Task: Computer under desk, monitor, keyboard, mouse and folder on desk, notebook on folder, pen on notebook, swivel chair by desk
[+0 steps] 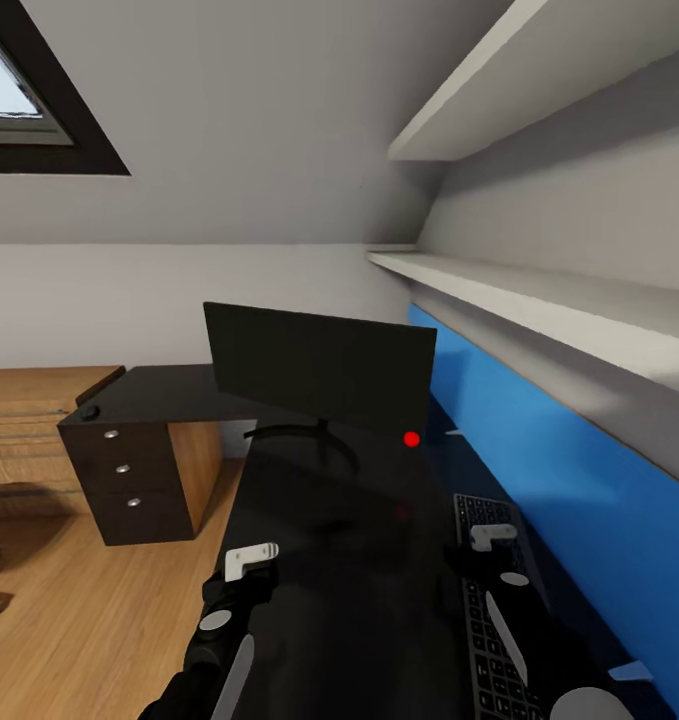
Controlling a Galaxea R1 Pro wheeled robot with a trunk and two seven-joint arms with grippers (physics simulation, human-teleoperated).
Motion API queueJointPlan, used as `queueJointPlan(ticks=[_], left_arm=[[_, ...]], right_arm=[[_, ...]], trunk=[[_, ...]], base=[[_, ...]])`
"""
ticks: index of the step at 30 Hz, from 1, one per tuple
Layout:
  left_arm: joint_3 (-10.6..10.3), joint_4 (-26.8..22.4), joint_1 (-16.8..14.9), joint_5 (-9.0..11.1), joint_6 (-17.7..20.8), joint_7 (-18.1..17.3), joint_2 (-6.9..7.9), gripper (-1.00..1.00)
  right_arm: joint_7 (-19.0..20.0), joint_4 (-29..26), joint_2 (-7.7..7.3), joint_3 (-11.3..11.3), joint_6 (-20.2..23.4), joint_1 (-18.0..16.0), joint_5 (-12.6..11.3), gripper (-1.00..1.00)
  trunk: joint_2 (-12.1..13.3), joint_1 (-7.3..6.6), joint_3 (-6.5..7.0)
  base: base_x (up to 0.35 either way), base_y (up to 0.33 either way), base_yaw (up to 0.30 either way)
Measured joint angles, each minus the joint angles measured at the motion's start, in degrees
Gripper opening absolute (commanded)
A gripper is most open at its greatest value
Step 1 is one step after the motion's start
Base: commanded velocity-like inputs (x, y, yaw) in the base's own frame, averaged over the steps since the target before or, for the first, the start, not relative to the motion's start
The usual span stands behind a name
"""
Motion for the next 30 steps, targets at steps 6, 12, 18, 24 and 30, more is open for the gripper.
queueJointPlan(ticks=[6,12,18,24,30], left_arm=[[0.0,0.0,0.0,0.0,0.0,0.0,0.00,1.00],[-0.1,0.0,0.0,0.0,0.0,0.0,0.06,1.00],[-0.1,0.0,0.0,0.0,0.0,0.0,0.07,1.00],[-0.1,0.0,0.0,0.0,0.0,0.0,0.07,1.00],[0.0,0.0,0.0,0.0,0.1,0.0,0.09,1.00]], right_arm=[[0.0,-0.1,-0.05,-0.1,-0.1,0.0,0.0,1.00],[-0.1,0.0,-0.08,-0.1,-0.1,0.0,0.1,1.00],[-0.2,0.0,-0.08,-0.3,1.2,0.0,0.1,1.00],[-1.7,0.1,-0.15,-0.4,2.6,0.0,0.1,1.00],[-2.7,0.2,-0.15,-0.4,2.9,-0.1,0.0,1.00]], trunk=[[-2.4,1.32,-1.08],[-4.8,2.64,-2.16],[-4.8,2.64,-2.16],[-4.8,2.64,-2.16],[-4.8,2.64,-2.15]], base=[[0.000,0.000,0.000],[0.000,0.000,0.000],[0.000,0.000,0.000],[0.000,0.000,0.000],[0.000,0.000,0.000]])
